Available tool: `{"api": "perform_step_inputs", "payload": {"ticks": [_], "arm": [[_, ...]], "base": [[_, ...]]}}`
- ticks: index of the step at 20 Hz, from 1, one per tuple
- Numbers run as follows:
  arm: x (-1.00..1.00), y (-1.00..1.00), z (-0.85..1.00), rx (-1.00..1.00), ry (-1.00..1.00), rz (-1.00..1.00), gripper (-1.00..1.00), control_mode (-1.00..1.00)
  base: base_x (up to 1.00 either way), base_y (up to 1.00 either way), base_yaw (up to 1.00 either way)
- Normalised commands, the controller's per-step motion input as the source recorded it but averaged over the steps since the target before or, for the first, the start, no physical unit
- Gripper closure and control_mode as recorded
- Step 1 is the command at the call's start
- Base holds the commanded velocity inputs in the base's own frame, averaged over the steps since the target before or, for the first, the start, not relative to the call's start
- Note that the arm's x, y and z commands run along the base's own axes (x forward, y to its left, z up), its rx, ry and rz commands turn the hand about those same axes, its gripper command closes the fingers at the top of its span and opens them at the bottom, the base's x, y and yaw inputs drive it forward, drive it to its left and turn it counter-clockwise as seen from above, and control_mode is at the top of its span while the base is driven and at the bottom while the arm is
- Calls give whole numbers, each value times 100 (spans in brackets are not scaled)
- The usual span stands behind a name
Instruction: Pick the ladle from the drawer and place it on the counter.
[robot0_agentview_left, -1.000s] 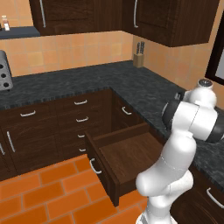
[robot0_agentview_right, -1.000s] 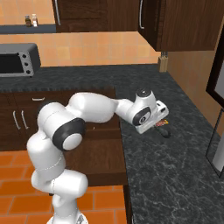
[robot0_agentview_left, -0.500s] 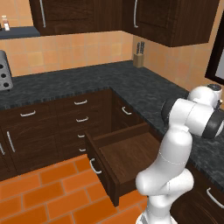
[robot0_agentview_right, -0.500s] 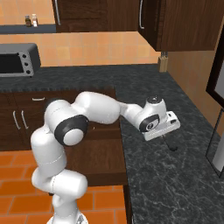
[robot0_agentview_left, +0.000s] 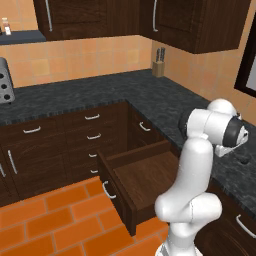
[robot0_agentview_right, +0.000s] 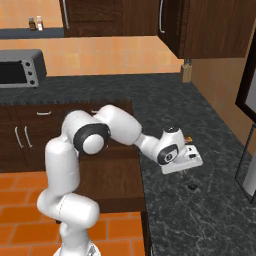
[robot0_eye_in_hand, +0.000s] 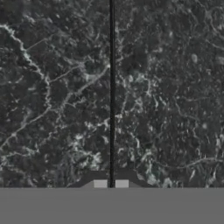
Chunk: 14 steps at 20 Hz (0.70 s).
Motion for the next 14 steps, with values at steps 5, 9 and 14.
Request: {"api": "perform_step_inputs", "payload": {"ticks": [5, 9, 14], "arm": [[0, -2, -3, 3, 0, 0, -100, -100], [0, -2, 5, 0, 0, 0, -100, -100], [-19, 26, 94, 0, -19, 0, -100, -100]], "base": [[0, 0, 0], [0, 0, 0], [0, 0, 0]]}}
